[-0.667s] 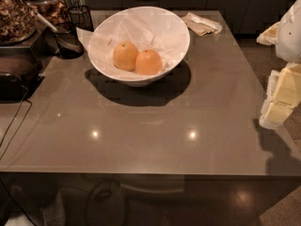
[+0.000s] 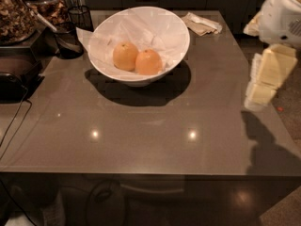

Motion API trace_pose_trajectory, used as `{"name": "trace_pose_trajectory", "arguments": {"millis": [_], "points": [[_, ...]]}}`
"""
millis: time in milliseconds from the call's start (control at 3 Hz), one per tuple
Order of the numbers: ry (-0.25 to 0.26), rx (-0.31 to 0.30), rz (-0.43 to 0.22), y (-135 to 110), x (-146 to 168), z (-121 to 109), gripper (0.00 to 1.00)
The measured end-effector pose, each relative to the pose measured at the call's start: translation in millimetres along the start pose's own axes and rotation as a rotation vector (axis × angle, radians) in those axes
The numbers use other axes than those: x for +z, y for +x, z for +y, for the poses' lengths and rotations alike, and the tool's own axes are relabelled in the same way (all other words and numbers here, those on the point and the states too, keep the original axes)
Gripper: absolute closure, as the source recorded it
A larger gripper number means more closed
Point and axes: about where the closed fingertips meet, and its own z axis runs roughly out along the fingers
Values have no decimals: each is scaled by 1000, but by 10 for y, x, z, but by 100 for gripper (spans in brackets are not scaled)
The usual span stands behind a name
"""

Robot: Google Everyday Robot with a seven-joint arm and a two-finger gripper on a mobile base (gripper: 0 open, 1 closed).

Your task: Pick orange from white bowl

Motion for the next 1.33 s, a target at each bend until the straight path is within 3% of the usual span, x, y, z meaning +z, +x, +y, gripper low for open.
{"name": "trace_pose_trajectory", "arguments": {"millis": [333,667,1000,1333], "points": [[6,-31,-21,-220,-141,-52,0],[30,-31,-35,-261,-157,-102,0],[-12,4,1,-232,-12,-163,0],[-77,-12,3,-807,408,-603,0]]}}
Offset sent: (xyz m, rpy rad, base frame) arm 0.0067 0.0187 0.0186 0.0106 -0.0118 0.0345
